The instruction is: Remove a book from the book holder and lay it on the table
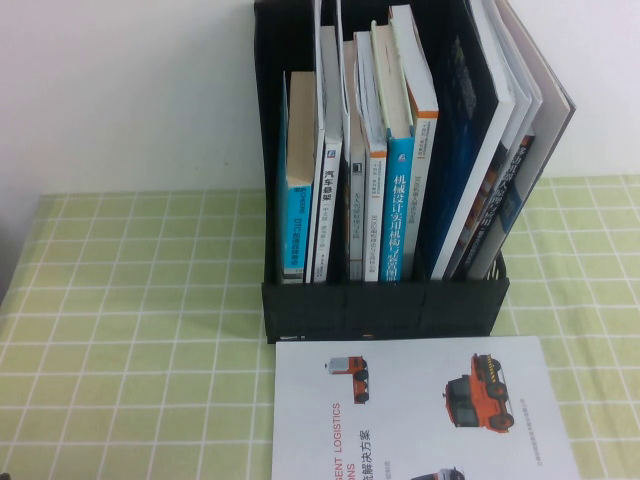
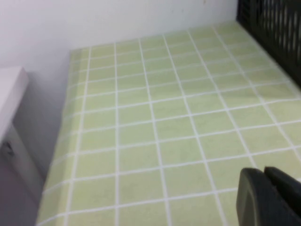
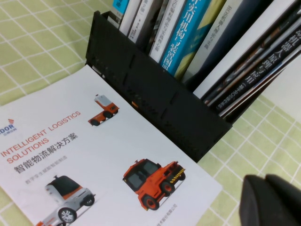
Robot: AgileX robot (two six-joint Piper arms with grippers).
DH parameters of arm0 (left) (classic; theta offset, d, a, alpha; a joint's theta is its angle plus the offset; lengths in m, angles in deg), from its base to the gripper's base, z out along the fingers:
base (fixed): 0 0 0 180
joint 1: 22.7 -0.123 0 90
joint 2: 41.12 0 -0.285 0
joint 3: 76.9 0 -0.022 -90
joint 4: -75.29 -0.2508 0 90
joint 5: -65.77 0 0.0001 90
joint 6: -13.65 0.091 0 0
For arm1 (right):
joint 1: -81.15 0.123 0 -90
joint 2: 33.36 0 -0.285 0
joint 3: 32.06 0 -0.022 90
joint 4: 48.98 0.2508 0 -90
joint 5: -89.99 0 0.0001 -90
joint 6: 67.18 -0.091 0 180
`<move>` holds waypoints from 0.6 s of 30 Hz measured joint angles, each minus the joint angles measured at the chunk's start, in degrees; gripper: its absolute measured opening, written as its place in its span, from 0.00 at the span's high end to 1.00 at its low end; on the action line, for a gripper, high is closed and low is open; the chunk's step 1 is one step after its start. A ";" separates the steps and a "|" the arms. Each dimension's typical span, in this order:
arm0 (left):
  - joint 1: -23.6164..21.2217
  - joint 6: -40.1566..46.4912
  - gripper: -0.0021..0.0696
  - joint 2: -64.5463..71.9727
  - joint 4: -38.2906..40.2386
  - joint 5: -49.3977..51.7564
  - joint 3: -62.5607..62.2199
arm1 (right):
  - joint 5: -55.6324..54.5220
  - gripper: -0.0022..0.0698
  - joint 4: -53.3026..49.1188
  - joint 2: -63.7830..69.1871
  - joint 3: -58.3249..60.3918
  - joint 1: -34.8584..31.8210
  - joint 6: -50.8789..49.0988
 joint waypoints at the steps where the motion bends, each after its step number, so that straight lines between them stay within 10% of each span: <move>1: 0.00 -1.20 0.97 0.00 0.69 -0.01 0.00 | 0.00 0.97 0.00 0.00 0.00 0.00 0.00; 18: 0.00 -5.99 0.97 0.00 1.44 -0.01 0.00 | 0.00 0.97 0.00 0.00 0.00 0.00 0.00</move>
